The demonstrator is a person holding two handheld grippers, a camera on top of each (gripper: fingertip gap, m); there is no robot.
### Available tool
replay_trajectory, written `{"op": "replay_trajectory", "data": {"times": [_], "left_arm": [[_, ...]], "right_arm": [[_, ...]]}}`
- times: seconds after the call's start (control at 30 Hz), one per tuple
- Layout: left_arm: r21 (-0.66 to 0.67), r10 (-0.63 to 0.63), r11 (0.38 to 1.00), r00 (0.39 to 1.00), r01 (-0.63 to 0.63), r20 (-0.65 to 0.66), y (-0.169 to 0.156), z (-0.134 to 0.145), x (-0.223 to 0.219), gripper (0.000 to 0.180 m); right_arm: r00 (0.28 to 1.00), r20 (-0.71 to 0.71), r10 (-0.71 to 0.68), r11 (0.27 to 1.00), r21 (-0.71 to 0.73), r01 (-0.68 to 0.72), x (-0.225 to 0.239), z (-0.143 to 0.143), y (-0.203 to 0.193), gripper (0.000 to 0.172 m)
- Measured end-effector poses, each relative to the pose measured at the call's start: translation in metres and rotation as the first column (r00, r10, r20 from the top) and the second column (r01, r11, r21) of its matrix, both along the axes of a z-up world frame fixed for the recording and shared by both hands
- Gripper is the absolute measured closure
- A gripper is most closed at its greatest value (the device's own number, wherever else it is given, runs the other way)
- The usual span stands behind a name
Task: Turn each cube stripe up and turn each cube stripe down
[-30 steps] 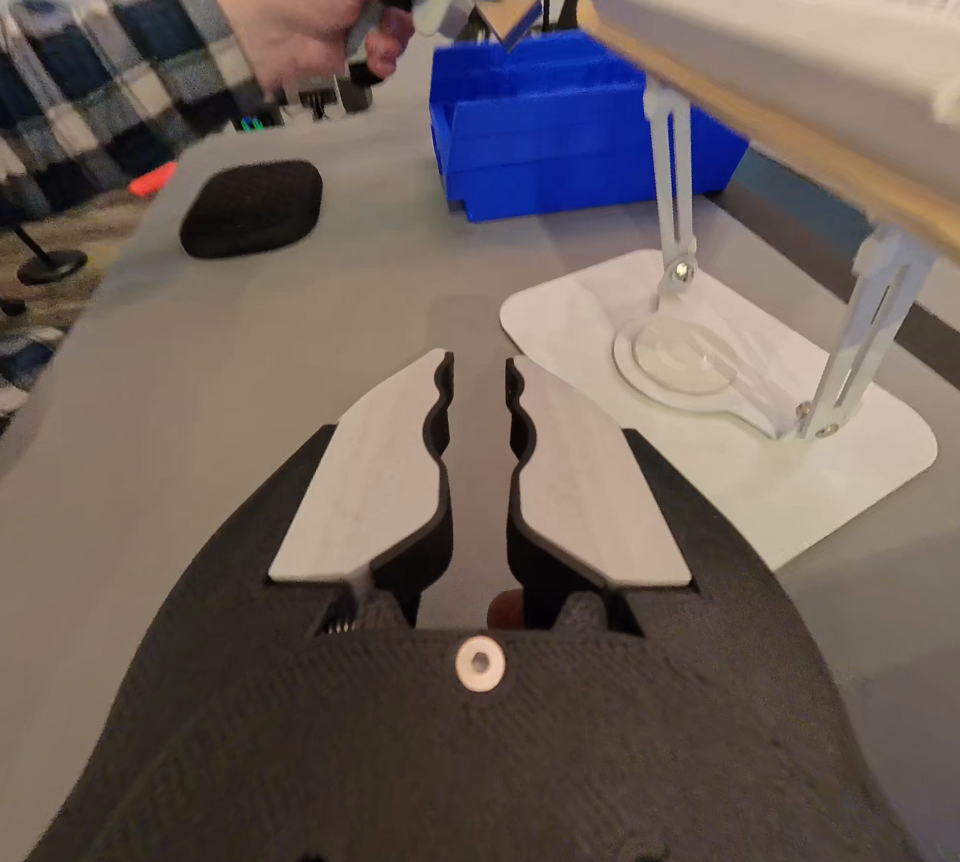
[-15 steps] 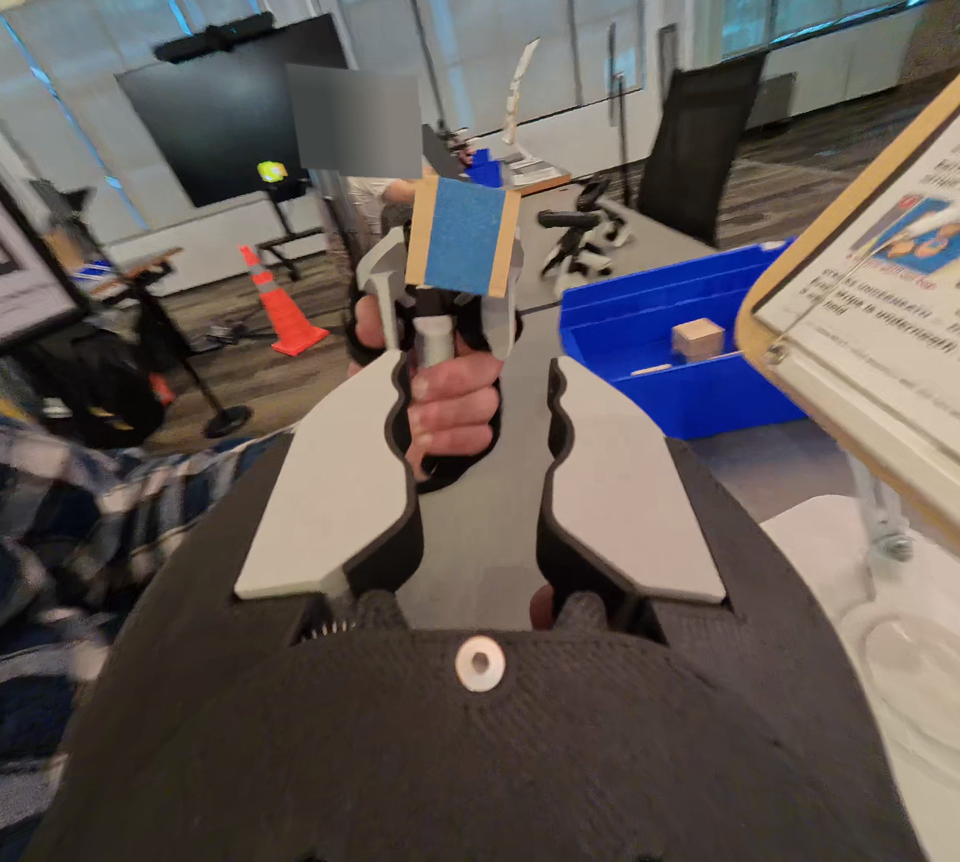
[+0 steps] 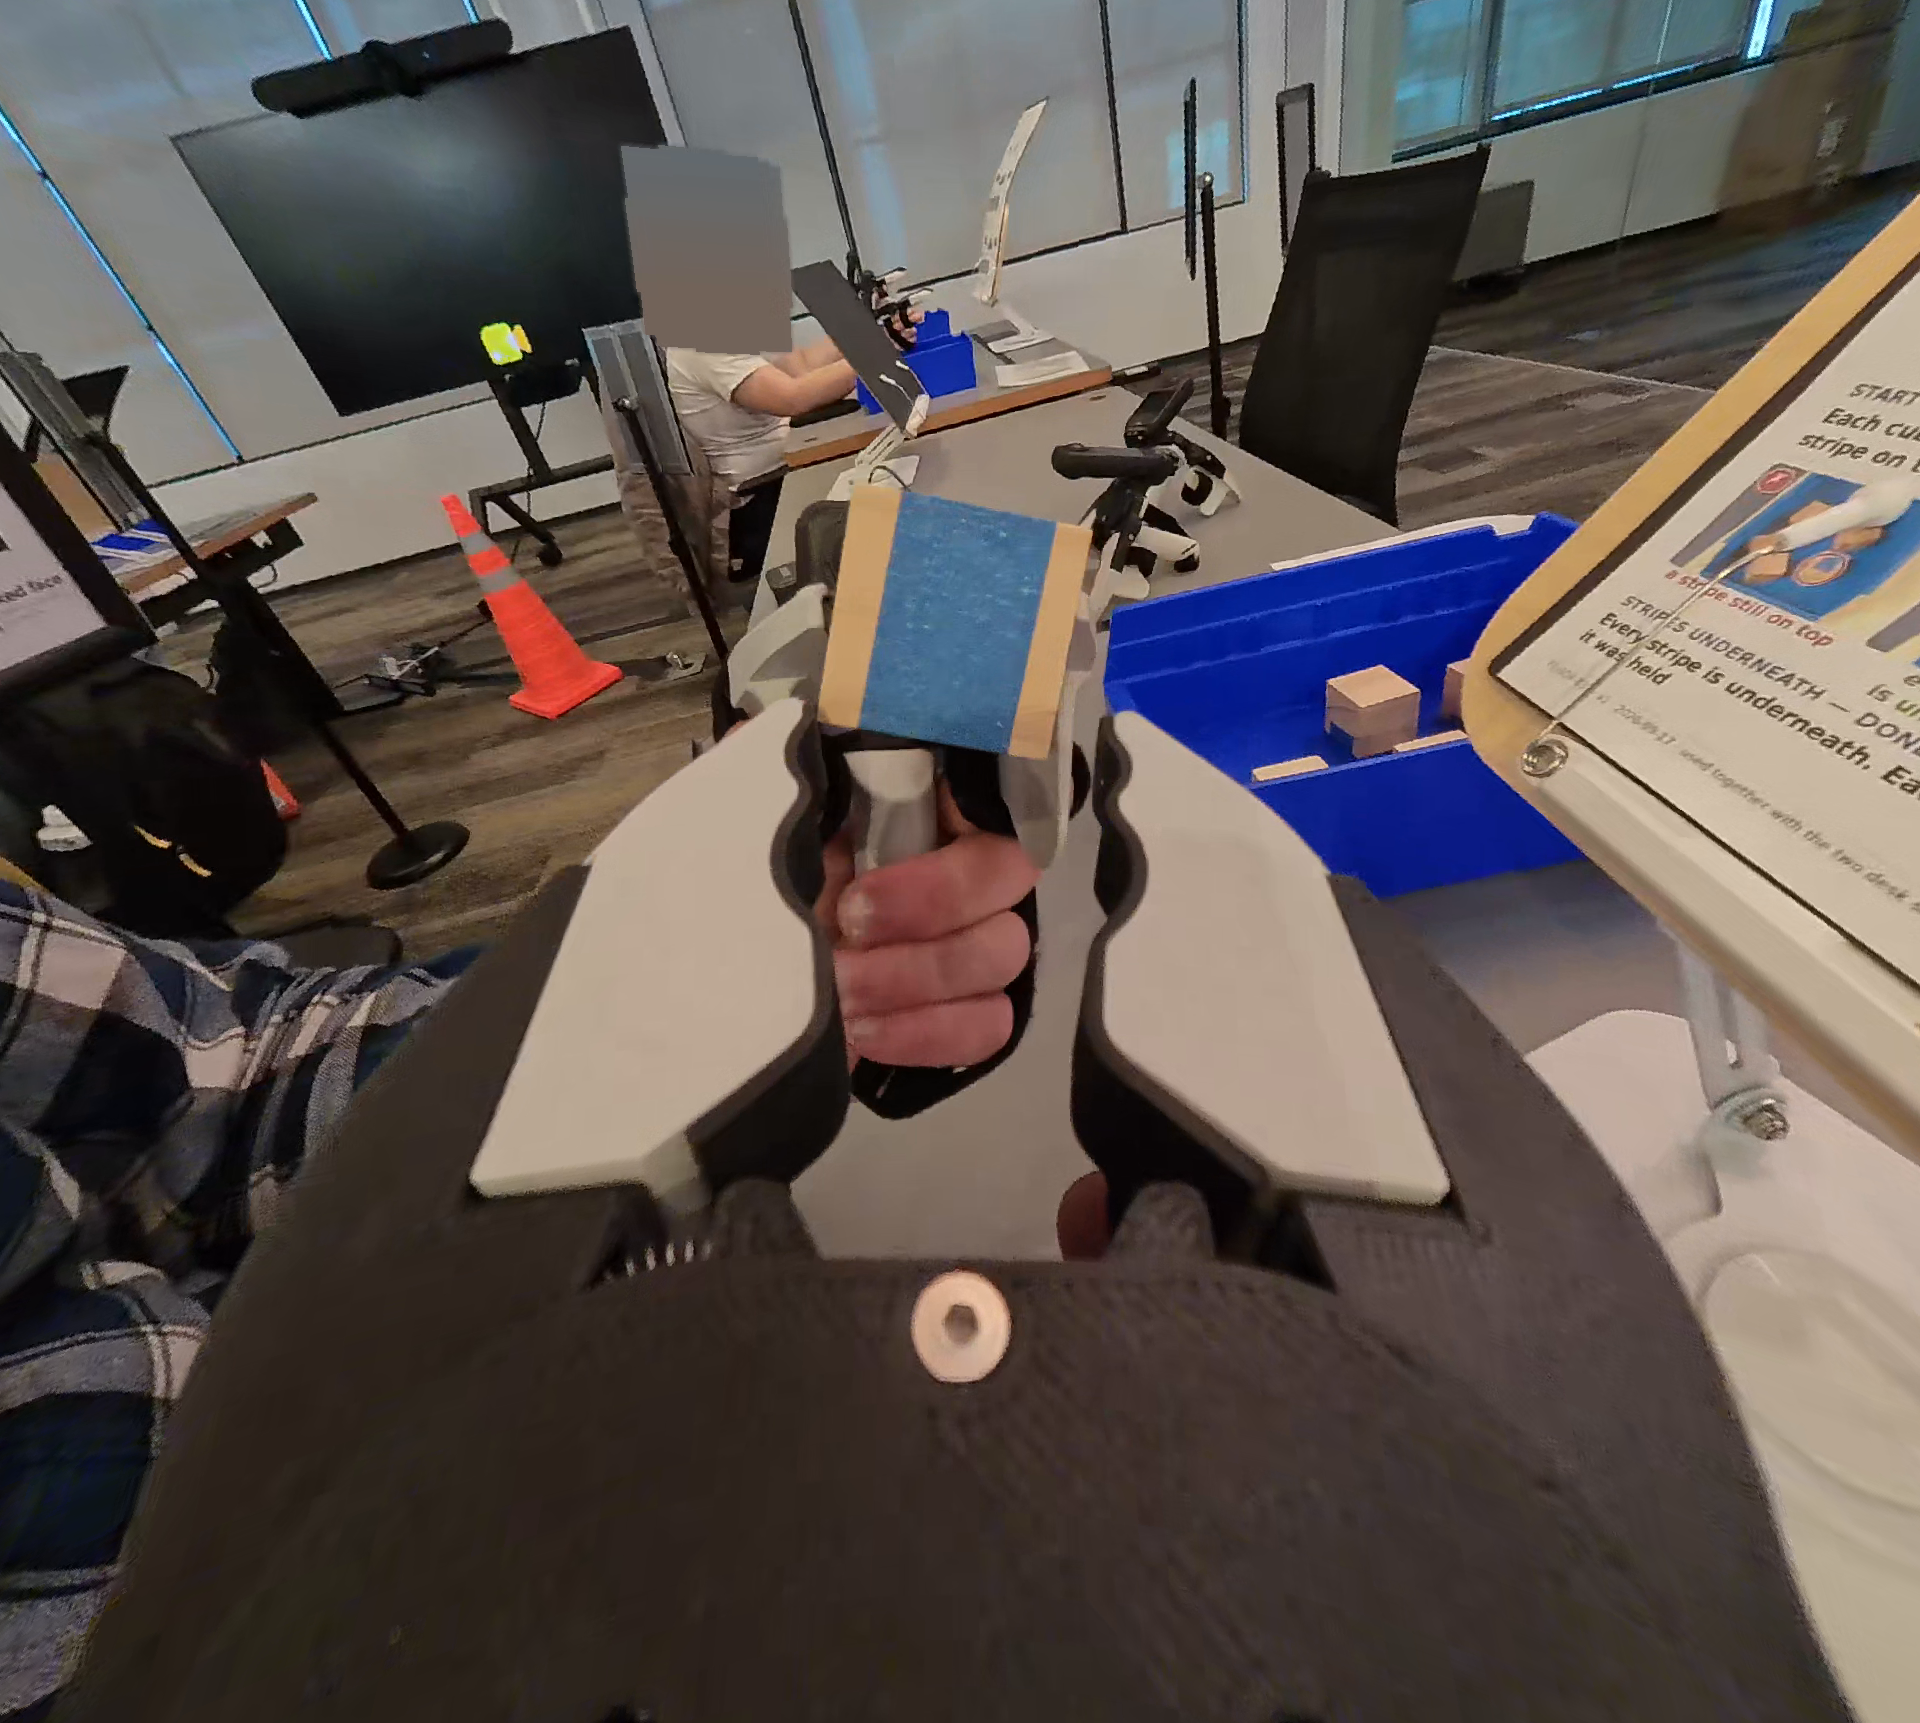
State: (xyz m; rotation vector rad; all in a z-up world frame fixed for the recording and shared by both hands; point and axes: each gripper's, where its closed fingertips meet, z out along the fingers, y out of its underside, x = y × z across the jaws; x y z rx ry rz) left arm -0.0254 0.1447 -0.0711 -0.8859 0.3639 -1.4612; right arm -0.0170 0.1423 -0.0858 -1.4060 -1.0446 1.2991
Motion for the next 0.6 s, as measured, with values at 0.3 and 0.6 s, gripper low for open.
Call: {"op": "replay_trajectory", "data": {"times": [0.3, 0.6], "left_arm": [[0.004, -0.061, 0.998, 0.997, 0.061, -0.054, 0.0, -0.013, 0.02, 0.136], [0.045, 0.01, 0.999, 0.995, -0.005, -0.1, -0.002, -0.009, 0.003, 0.137]], "right_arm": [[0.999, -0.002, 0.051, 0.997, -0.056, -0.051, 0.007, -0.004, -0.003, 0.126], [0.992, 0.11, -0.062, 0.998, -0.002, 0.062, 0.065, 0.005, 0.019, 0.126]]}}
